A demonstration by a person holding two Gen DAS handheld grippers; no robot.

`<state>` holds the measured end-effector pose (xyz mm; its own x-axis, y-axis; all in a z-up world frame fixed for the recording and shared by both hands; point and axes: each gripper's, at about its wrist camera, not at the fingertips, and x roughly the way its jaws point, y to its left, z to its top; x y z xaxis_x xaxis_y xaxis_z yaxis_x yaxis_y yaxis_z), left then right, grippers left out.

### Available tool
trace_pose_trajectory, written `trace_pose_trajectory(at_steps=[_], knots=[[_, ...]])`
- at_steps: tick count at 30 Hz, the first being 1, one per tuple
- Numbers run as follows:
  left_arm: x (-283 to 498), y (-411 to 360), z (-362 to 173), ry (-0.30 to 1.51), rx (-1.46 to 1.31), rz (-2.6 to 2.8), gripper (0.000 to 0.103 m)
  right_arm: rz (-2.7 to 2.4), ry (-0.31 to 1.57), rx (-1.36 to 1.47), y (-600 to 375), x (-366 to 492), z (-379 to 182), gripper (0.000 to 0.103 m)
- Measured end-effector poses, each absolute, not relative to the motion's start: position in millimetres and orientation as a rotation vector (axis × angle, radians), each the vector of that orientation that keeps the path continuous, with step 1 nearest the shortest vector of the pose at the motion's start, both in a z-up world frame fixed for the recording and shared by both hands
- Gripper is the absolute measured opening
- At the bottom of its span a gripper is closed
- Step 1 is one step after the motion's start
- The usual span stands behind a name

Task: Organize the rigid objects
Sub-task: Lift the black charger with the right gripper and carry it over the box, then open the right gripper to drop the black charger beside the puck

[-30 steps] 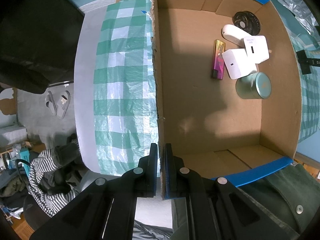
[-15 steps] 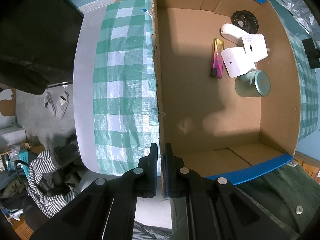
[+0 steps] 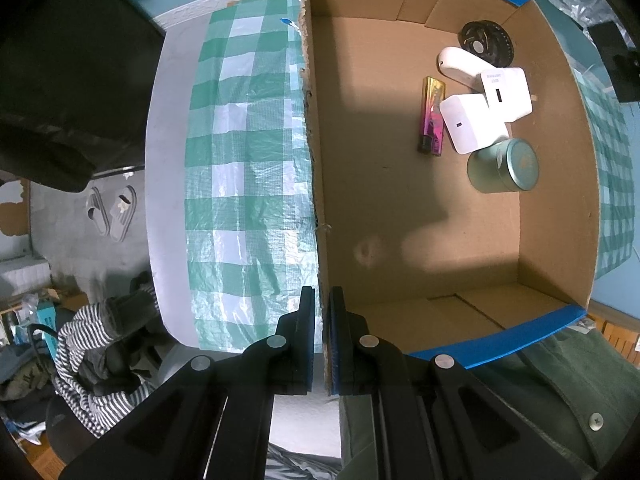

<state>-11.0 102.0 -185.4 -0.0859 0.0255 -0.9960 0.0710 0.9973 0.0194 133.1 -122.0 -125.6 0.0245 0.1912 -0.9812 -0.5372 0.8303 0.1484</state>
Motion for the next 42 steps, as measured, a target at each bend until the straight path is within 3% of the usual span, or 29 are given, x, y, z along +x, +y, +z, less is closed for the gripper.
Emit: trace_pose_trajectory(at_steps=[25,42], knots=[[-11,103,-185,1.657,0.073,-0.038,0.007,0.626,1.457,-0.423,-45,127,-170,0.041],[-7,100,-185,1.657,0.078,-0.036,0.007,0.634,1.386,-0.454,-42,126,-144,0.039]])
